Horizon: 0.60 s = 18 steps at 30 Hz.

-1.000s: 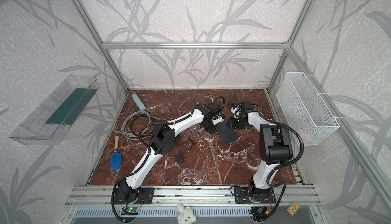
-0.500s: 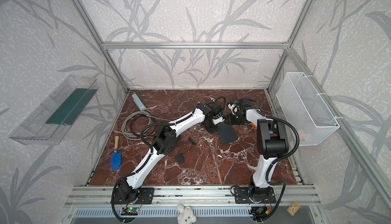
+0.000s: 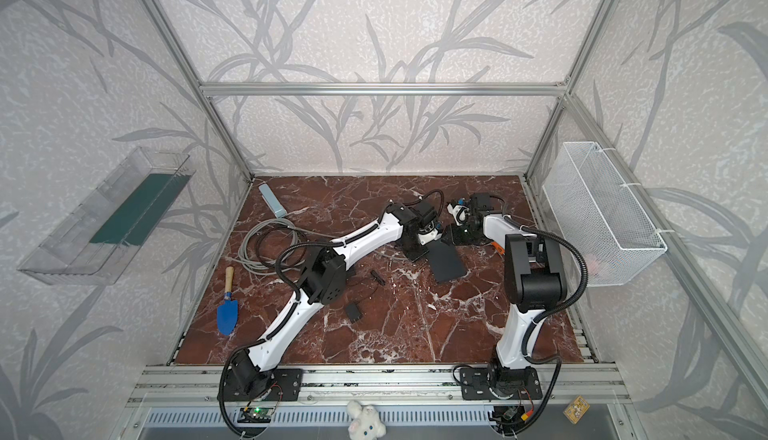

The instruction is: Insert the plug into the switch port

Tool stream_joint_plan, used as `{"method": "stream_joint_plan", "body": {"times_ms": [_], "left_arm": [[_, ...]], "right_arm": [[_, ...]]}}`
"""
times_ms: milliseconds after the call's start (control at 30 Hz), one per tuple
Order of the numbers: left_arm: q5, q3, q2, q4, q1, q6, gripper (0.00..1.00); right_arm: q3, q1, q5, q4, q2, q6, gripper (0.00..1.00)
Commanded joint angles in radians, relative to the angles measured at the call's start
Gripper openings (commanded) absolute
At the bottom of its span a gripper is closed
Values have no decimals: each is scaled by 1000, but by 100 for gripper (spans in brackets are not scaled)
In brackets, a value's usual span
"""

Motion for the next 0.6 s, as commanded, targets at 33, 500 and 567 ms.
{"method": "stream_joint_plan", "body": {"times_ms": [33, 500, 567], "left_arm": [[-12, -18, -102, 120, -5, -11, 6], [9, -214, -164, 289, -3, -33, 2], [5, -251, -188, 341, -3, -40, 2]], "right_arm": [[-68, 56, -72, -157, 53, 15, 41], [-77, 56, -106, -144, 36, 49, 40], [-81, 56, -112, -144, 31, 50, 39]]}}
